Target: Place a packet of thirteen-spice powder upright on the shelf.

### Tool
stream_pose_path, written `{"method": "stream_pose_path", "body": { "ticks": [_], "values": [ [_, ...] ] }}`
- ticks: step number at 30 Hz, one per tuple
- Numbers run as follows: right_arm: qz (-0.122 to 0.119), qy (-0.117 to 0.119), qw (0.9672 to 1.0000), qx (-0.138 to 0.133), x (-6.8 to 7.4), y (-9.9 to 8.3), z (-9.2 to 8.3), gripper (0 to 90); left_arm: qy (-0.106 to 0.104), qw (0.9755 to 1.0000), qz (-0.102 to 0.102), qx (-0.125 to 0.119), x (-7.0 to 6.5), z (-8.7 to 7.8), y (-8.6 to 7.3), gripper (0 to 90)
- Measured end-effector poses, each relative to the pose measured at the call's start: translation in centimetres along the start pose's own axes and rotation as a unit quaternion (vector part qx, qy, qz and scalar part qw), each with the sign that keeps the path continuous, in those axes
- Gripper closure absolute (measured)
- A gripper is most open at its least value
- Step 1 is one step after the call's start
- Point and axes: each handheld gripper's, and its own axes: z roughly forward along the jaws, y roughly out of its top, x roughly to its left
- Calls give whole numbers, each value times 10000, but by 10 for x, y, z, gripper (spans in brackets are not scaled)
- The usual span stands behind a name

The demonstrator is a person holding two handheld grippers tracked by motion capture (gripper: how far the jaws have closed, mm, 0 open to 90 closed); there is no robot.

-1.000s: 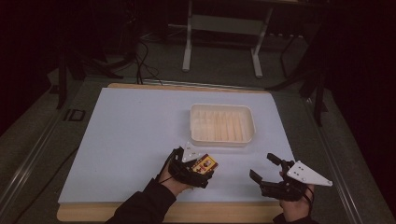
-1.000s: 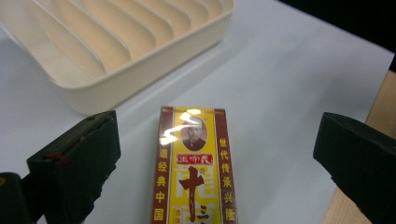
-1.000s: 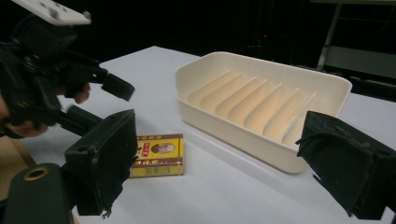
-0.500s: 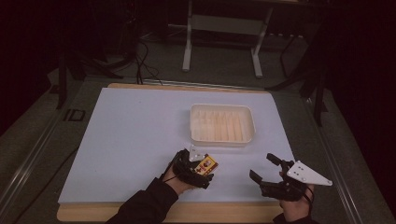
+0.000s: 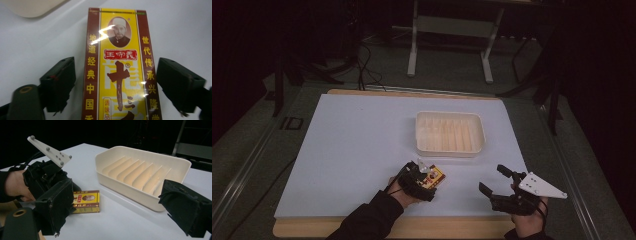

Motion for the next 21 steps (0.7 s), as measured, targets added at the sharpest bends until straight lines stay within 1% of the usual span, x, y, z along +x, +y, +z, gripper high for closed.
{"method": "stream_pose_path", "body": {
  "ticks": [1, 4, 5, 6, 7, 8, 9, 10, 11, 14, 15, 16, 18, 19, 21],
  "values": [
    [-3, 1, 10000, 5, 0, 0, 0, 114, 13, 10000, -26, 28, 0, 1, 0, 209],
    [-3, 0, 10000, 6, 0, 0, 0, 114, 36, 10000, 0, 43, 0, 1, 0, 222],
    [-3, 0, 10000, 6, 0, 0, 0, 114, 74, 9999, 16, 76, 0, 0, 0, 222],
    [4, -1, 10000, 7, 0, 0, 0, 114, 96, 9999, 39, 84, 0, 0, 0, 245],
    [6, -7, 10000, 15, 0, 0, 0, 114, 121, 9998, 93, 98, -2, 0, 0, 251],
    [3, -8, 10000, 20, 0, 0, 0, 115, 92, 9998, 144, 111, -2, -1, 1, 270],
    [-4, -7, 10000, 24, 0, 0, 0, 115, 92, 9998, 144, 111, -2, -1, 1, 312],
    [-6, -8, 10000, 28, 0, 0, 0, 115, 102, 9998, 165, 92, -4, -1, 1, 318],
    [-6, -9, 10000, 27, 0, 0, 0, 114, 97, 9996, 267, 89, -4, -1, 0, 322],
    [-4, -18, 10000, 30, 0, 0, 0, 115, 63, 9994, 314, 118, -3, -2, 0, 327],
    [-9, -22, 10000, 26, -1, 0, 0, 115, 24, 9992, 388, 124, -3, -4, -1, 328],
    [-6, -22, 10000, 20, -1, 0, 0, 115, 35, 9991, 415, 109, -3, -5, -1, 329],
    [-8, -29, 10000, 21, -1, 0, 1, 114, 59, 9989, 468, -6, -3, -8, -1, 329],
    [-12, -33, 10000, 23, -1, 0, 1, 114, 59, 9989, 468, -6, -3, -8, -1, 329],
    [-13, -51, 10000, 39, -1, -1, 1, 115, 48, 9983, 556, -159, -4, -15, 1, 330]
  ]
}}
